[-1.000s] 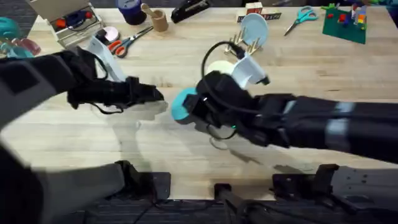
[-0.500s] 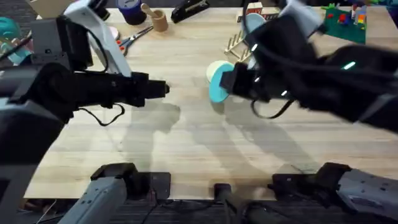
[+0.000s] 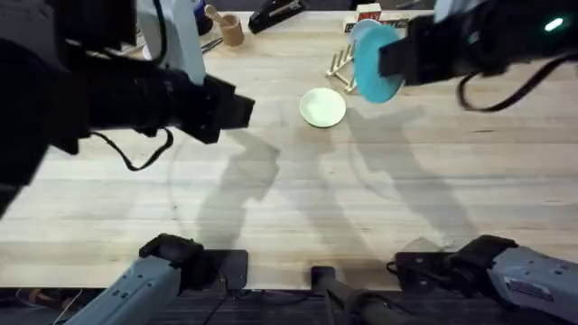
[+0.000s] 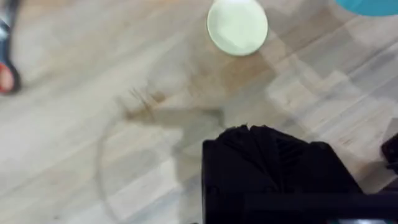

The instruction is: Pick up the plates from the table one by one and place each into a slot on the dish rack.

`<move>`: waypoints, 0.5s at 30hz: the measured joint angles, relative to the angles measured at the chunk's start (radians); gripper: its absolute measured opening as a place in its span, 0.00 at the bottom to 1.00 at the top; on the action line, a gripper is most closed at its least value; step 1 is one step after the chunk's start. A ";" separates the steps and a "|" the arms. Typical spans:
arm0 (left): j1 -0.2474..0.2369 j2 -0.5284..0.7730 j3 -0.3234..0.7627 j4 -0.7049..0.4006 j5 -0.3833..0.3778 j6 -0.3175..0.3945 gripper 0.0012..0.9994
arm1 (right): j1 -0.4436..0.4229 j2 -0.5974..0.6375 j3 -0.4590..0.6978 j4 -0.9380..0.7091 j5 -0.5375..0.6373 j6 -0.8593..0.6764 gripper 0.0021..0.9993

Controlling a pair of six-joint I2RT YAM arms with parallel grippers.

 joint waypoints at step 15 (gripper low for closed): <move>-0.073 0.000 0.061 0.024 -0.107 0.020 1.00 | -0.126 0.038 0.233 -0.119 0.002 -0.418 0.03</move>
